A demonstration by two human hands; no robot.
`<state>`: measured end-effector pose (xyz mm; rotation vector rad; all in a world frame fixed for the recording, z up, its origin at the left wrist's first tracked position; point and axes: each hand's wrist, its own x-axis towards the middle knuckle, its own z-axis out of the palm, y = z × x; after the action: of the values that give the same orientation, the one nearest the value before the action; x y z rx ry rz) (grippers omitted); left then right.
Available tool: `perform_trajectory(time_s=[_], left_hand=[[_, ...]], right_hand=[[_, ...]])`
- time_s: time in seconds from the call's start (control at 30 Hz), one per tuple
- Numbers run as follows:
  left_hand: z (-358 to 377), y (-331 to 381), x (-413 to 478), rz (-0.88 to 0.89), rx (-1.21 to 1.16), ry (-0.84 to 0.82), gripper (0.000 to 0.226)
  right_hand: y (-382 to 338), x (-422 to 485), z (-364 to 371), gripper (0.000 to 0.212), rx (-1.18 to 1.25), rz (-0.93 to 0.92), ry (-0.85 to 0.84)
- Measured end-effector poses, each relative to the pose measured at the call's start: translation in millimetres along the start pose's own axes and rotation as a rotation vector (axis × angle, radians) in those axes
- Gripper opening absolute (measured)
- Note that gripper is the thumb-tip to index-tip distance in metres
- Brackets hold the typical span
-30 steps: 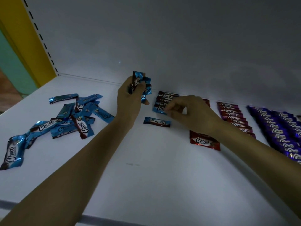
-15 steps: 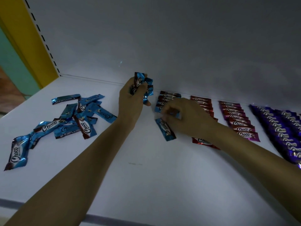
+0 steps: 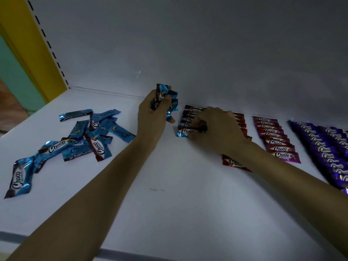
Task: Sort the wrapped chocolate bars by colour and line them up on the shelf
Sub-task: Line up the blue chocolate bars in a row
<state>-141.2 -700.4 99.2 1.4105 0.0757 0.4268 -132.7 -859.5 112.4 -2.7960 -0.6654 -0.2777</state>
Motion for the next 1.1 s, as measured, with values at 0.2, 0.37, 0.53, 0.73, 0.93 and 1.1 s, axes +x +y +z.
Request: perform_trajectory(time_s=[0.2,0.37,0.53,0.73,0.93,1.1], left_hand=[[0,1,-2,0.001,0.005,-0.013,0.024],[-2,0,-2,0.049,0.076,0.007,0.022],[-2,9,-3,-0.201,-0.240,-0.039,0.027],[-2,15,-8,-0.361,-0.457,-0.206,0.021],[-6,15,-4,-0.416,-0.520,-0.274,0.020],[-6,15,-5,-0.415,-0.484,-0.266,0.020]], right_hand=[[2,3,0,0.025,0.007,0.008,-0.027],[5,5,1,0.023,0.011,0.033,-0.045],[6,4,0,0.024,0.021,0.035,-0.052],[4,3,0,0.017,0.029,0.051,-0.066],[4,3,-4,0.018,-0.020,0.052,-0.029],[3,1,-3,0.018,-0.021,0.067,-0.031]])
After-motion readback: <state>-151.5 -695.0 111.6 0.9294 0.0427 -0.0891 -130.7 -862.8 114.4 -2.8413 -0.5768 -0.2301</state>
